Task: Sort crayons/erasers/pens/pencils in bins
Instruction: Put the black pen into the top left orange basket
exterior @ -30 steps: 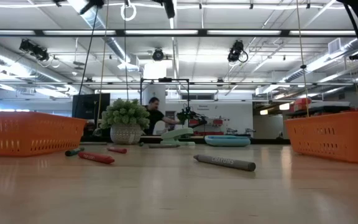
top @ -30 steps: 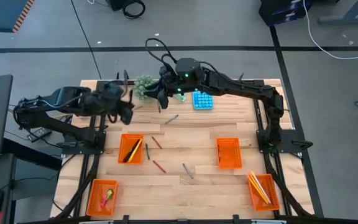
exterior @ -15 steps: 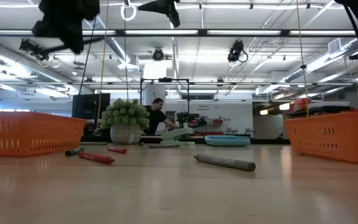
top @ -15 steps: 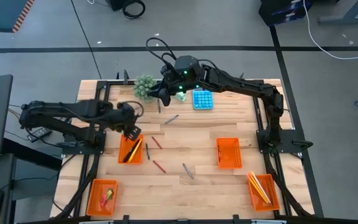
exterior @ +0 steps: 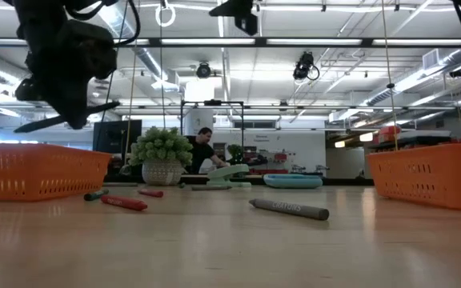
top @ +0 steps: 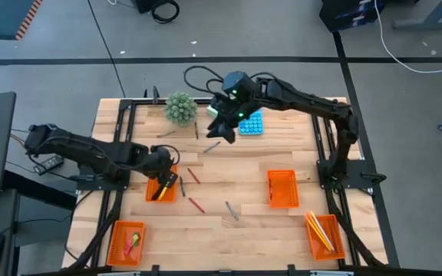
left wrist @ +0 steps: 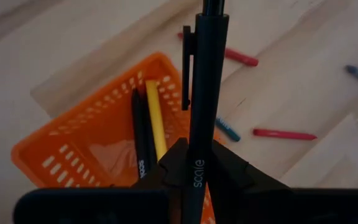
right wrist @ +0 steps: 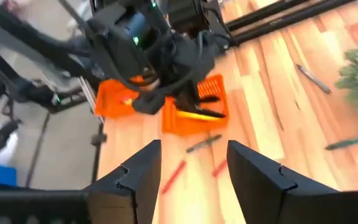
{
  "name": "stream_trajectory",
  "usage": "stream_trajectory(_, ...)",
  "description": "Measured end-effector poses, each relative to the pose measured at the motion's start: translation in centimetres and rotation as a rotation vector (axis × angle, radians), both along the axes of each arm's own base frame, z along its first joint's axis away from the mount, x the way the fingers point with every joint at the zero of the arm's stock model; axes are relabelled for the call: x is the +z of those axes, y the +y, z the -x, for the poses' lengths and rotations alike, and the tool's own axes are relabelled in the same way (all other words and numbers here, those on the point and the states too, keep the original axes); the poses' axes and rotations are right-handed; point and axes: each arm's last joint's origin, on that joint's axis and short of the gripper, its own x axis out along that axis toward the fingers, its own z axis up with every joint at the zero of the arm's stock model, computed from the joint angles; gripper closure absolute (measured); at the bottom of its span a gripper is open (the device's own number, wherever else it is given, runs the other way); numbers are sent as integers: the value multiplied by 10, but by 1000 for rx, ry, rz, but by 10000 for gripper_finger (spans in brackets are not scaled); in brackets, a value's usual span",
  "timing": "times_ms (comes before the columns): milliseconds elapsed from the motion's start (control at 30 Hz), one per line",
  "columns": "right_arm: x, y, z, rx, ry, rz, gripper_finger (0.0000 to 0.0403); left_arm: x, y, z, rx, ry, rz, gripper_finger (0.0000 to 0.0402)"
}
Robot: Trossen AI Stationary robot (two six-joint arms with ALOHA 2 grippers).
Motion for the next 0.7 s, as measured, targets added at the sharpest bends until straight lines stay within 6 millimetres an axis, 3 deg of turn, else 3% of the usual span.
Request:
stream_trajectory(200, 17, 4, 23, 24, -5, 112, 215, -10, -9, 6, -40, 27, -35, 349)
stream_trajectory(500, 35, 3, 51, -11, -11, 233, 215, -39, -19, 17, -44, 40, -18, 344)
stream_trajectory(700, 39, 3, 55, -17, -22, 290, 215, -53, -15, 23, -22, 63, -28, 347)
